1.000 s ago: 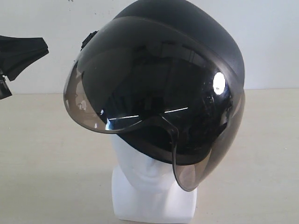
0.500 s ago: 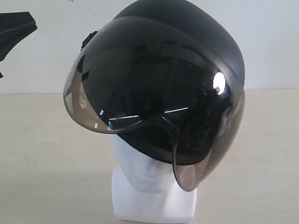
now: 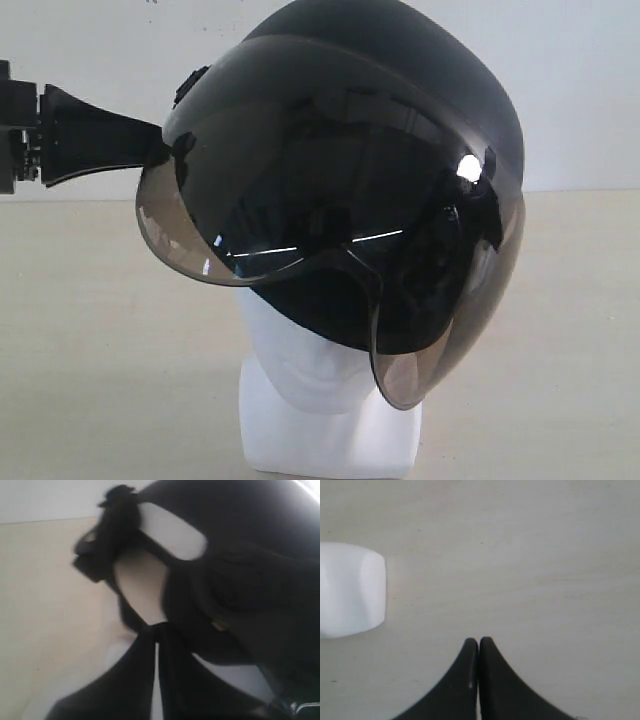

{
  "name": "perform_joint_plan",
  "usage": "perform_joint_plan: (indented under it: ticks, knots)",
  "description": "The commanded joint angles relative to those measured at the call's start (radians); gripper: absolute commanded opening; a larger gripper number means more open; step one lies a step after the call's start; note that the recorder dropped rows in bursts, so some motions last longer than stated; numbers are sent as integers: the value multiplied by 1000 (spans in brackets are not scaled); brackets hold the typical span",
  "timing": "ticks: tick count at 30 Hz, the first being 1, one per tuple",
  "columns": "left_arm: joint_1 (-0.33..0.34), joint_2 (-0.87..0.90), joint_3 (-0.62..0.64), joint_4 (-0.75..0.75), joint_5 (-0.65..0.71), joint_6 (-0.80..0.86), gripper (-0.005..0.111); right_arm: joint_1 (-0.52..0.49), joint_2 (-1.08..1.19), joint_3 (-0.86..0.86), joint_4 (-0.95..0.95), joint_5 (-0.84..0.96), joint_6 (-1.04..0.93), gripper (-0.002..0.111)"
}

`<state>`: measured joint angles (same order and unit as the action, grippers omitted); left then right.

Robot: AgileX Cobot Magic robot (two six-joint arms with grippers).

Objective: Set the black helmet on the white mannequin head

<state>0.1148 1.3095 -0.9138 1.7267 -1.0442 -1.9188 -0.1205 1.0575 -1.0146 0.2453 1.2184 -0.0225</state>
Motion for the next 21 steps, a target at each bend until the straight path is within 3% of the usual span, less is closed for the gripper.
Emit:
perform_joint_plan:
  ticks: [1, 7, 11, 17, 21]
  knots:
    - [-132, -69, -8, 18, 21, 2, 4, 2, 3, -9, 78, 3, -90, 0]
    - [-241, -166, -8, 18, 85, 36, 4, 2, 14, -9, 182, -16, -148, 0]
    - [-230, -207, -8, 18, 205, 44, 4, 2, 76, -9, 213, -56, -156, 0]
    - [-212, -199, 2, 18, 197, 28, 4, 2, 168, -9, 410, -219, -244, 0]
    - [-188, -202, 2, 18, 165, 28, 4, 2, 188, -9, 419, -264, -246, 0]
